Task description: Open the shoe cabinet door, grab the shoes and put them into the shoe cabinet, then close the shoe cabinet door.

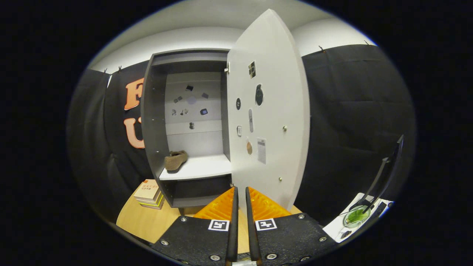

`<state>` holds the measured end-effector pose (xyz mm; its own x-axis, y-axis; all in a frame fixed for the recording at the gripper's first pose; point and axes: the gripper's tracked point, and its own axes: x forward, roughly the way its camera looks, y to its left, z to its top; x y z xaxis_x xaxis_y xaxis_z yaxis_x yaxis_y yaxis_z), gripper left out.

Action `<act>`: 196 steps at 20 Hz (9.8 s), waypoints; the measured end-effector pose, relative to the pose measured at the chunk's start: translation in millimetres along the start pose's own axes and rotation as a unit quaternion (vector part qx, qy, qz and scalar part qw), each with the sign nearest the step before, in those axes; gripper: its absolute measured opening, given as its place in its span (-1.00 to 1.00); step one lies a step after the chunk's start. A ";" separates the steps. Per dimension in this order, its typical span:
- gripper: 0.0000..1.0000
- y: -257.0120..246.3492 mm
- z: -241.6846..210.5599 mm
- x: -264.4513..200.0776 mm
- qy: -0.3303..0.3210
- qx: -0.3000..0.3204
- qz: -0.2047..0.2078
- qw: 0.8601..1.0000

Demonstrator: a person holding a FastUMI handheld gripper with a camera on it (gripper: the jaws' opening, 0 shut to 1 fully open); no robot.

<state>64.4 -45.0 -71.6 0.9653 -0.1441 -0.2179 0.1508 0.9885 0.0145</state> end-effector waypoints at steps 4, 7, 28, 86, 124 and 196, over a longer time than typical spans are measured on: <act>-0.76 27.5 -48.4 20.0 0.051 -0.002 0.033 0.998; -0.74 52.7 -97.3 35.5 0.100 -0.008 0.062 0.993; -0.73 144.1 -362.0 148.1 0.344 -0.059 0.163 0.923; -0.91 195.6 34.9 391.6 0.114 -0.102 0.168 0.974; -0.27 136.1 70.8 179.7 0.047 -0.054 0.122 0.990; 0.39 -30.0 10.4 39.2 0.012 0.007 0.218 0.976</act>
<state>99.9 -80.8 -70.5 0.9330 0.2911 -0.2118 -0.2698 0.9549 0.1240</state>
